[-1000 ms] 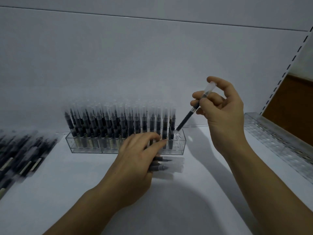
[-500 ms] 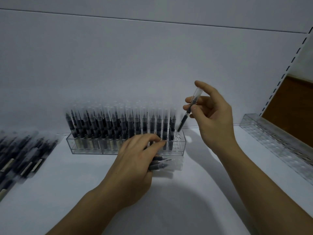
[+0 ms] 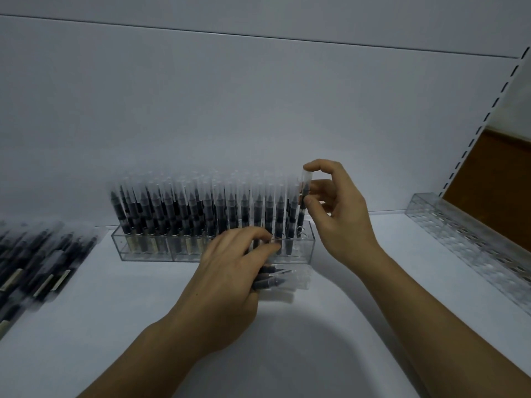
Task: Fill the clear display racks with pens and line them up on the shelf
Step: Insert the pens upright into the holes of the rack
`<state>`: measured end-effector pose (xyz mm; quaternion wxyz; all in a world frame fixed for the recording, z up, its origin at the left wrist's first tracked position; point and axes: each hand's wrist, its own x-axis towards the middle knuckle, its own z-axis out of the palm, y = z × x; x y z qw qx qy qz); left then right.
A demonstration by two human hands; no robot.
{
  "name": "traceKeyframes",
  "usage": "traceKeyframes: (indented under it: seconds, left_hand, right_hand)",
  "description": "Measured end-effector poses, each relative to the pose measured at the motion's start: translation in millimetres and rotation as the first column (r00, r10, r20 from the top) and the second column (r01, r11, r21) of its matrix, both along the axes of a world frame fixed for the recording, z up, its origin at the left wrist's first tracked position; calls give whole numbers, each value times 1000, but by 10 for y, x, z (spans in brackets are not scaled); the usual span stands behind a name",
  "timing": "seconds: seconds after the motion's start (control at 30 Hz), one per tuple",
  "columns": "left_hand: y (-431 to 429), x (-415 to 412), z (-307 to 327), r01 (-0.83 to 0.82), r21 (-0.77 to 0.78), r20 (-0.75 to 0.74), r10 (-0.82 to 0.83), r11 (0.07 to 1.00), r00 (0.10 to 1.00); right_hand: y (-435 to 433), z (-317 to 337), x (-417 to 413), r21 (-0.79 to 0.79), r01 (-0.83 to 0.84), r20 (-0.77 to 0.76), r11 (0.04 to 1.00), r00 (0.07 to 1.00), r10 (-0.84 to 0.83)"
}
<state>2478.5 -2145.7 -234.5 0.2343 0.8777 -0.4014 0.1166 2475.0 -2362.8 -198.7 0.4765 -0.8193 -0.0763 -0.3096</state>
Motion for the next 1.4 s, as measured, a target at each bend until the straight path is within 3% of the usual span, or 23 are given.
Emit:
traceKeyframes:
  seconds: [0.17,0.33,0.43,0.6,0.8,0.9,1.13,1.23,1.4]
  left_hand:
    - [2,4,-12,14,-32,3,-14,999,1000]
    - [23,1,64,34,-180,-45,-43,983,998]
    - [37,-38,102,29,-335,-139,-80,942,987]
    - [-24,-90,145,-42,-537,-468,-256,843,846]
    - [-51,-128,230,-5,-684,-583,-542,729,605]
    - [-53,-129,236,12,-676,-602,-562,737,567]
    - [-25,-134,241,73,-662,-519,-526,746,674]
    - [-17,-110,192,3,-663,-534,-476,748,699]
    - [5,-72,90,-130,-586,-507,-238,800,828]
  right_hand:
    - [-13,-29,2,-66,7,-24,998,1000,-9]
    - [79,63,-80,-125,157,234,980,964,-125]
    - [148,154,-171,-125,74,296,989,955,-34]
    - [284,156,-251,-149,-252,118,956,956,270]
    - [332,111,-251,-55,-358,29,932,932,360]
    - [335,140,-248,25,-365,28,931,931,365]
    - [317,189,-226,229,-398,33,888,915,402]
    - [269,256,-229,314,-367,98,876,930,354]
    - [93,348,-194,479,-293,153,827,956,251]
